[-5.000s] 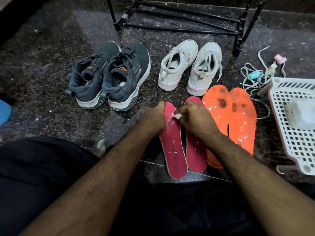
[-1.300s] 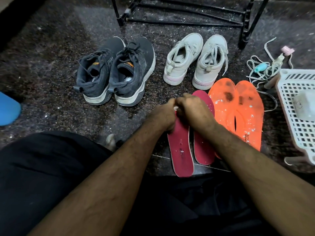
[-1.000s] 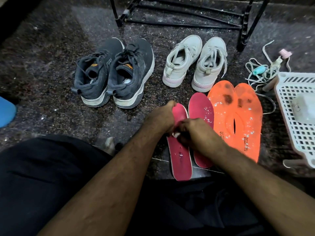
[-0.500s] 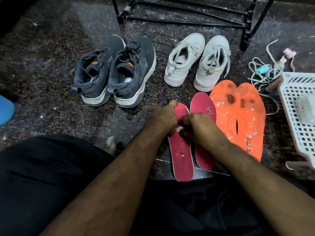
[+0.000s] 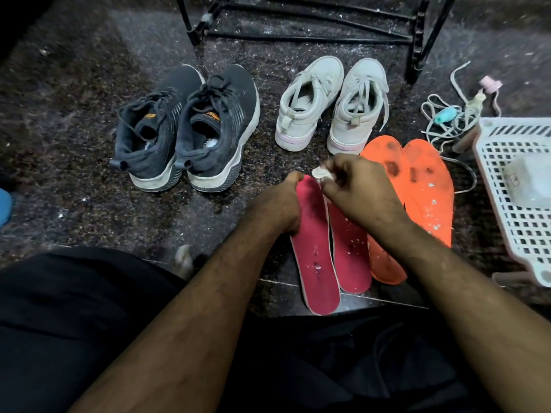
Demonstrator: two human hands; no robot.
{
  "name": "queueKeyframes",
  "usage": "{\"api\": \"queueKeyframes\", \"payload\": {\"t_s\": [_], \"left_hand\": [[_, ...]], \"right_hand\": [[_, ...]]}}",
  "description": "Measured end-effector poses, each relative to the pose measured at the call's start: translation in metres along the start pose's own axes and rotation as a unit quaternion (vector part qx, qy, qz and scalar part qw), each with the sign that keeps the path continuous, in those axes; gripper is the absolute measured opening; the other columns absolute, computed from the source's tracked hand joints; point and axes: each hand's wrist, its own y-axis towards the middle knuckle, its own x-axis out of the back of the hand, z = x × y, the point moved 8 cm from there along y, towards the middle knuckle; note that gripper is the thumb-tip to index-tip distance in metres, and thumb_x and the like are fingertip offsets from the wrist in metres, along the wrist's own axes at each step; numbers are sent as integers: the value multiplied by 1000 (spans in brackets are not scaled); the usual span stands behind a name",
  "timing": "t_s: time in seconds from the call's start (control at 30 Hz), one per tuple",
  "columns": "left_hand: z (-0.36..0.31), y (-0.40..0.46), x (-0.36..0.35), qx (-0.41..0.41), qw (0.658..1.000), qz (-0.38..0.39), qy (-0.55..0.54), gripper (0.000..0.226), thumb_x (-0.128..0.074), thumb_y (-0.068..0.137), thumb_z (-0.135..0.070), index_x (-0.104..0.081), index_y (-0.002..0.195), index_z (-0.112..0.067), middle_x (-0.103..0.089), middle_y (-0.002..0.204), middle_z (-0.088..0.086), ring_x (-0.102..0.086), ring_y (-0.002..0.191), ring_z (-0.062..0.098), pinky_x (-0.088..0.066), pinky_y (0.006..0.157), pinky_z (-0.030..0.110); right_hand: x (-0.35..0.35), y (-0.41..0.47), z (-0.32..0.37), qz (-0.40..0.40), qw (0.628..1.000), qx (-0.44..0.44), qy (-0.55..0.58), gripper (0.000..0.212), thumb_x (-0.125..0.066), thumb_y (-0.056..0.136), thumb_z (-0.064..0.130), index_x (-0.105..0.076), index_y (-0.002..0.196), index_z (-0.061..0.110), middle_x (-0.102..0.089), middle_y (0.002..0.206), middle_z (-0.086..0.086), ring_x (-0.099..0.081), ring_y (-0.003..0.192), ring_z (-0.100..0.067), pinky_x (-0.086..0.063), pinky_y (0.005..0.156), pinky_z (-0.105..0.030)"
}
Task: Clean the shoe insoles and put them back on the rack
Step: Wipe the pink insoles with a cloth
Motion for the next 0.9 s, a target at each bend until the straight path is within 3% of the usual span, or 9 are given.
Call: {"api": "queueKeyframes", "payload": {"t_s": [0.1,0.2,0.3,0.33,0.43,0.53,0.7,0.83,0.9], "left_hand": [[0,0,1,-13,1000,-3,-6,97,-83,69,-7,-32,144,-41,-68,115,12,-67,100,32,-58,87,43],[2,0,2,-17,1000,-6,2,92,-81,74,-11,-33,146,-41,-66,123,12,-65,107,32,-55,88,38],[5,2,2,-4,1000,-16,7,95,-77,74,-5,-30,146,-45,-65,123,13,-65,107,33,-55,92,44],[6,3,4,2,1000,-23,1,96,-75,75,-5,-27,148,-46,-64,124,14,-64,108,35,-55,94,46],[4,3,8,2,999,-42,-5,106,-74,72,-5,-19,152,-46,-64,124,18,-64,109,37,-54,95,49],[6,-1,13,26,997,-65,-34,99,-77,70,-8,-25,151,-31,-63,121,17,-63,111,37,-54,95,47],[9,-8,25,63,985,-77,-139,42,-79,69,-29,-61,102,-10,-68,102,13,-66,92,30,-58,81,39],[-3,-20,33,42,926,-58,-371,17,-67,55,-18,-51,61,-15,-54,57,8,-47,50,19,-43,54,33],[-5,-29,37,23,893,-36,-448,18,-66,67,-8,-52,58,-14,-50,51,6,-42,43,16,-36,52,27]], "right_hand": [[-33,-1,10,132,991,21,-7,5,-69,85,19,-69,88,24,-68,78,4,-61,73,-15,-43,69,-24],[-67,-19,16,324,944,37,-56,18,-73,81,17,-61,70,27,-60,61,14,-55,55,0,-43,62,-21],[-64,-31,14,451,892,25,-20,13,-75,77,12,-76,82,24,-73,73,13,-66,65,2,-50,66,-14],[-59,-26,13,411,911,26,-4,11,-74,78,13,-75,84,23,-74,75,12,-67,67,-1,-50,66,-14],[-38,0,6,150,988,22,-22,7,-70,85,24,-73,92,24,-70,87,0,-64,79,-17,-49,74,-29],[-54,3,1,159,985,22,-63,14,-68,87,25,-74,99,24,-69,95,-7,-65,90,-29,-51,79,-37],[-19,15,3,30,996,30,-73,10,-67,86,23,-69,94,19,-64,90,-6,-61,85,-27,-48,74,-35],[-9,3,-3,44,994,-54,79,6,-69,87,21,-69,93,18,-68,80,6,-62,69,-10,-43,67,-26],[-5,-11,0,36,980,-81,176,5,-68,88,26,-66,91,22,-67,77,11,-59,63,-3,-44,67,-26]]}}
